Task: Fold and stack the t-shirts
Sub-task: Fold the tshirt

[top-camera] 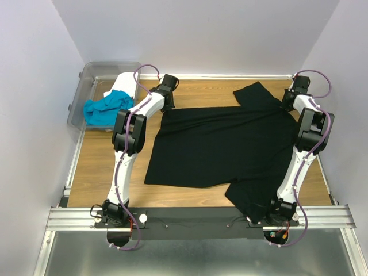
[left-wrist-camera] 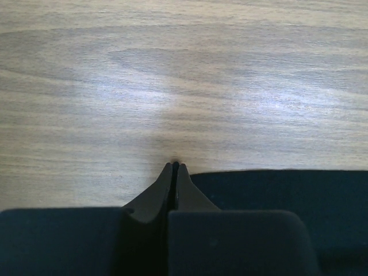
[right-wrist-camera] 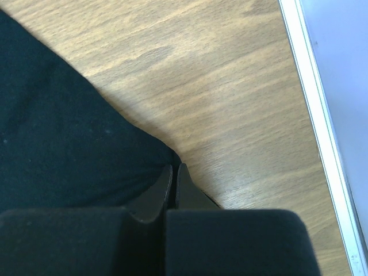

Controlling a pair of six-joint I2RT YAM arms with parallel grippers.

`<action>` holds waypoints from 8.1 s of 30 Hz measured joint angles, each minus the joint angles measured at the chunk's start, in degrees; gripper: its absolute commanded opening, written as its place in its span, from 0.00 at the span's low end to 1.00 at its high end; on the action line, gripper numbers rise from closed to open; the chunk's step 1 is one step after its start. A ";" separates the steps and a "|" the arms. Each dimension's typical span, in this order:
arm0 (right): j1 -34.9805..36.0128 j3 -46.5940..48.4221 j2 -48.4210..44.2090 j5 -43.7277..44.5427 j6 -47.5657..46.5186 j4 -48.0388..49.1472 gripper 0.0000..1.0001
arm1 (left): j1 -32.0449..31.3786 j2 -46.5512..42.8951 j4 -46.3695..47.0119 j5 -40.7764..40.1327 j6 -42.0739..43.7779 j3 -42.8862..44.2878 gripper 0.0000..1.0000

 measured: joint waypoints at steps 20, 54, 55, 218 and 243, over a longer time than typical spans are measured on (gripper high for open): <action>0.15 10.69 1.86 -7.85 4.39 -3.02 0.01 | 7.39 1.60 9.18 3.30 2.03 12.28 0.00; 0.15 -2.19 -10.40 -6.78 3.30 -3.19 0.01 | 9.81 -4.96 12.72 12.07 3.26 -0.22 0.00; 0.15 -2.54 -10.71 -6.69 3.30 -3.19 0.01 | 9.81 -5.84 12.41 12.17 3.04 -1.51 0.00; 9.79 -35.19 -44.50 -19.65 10.49 -5.11 0.01 | 0.66 -34.34 11.76 5.84 1.60 -41.97 0.62; 9.77 -57.59 -71.06 -18.64 27.12 -17.53 0.01 | 0.66 -35.32 12.92 5.86 0.96 -43.54 0.62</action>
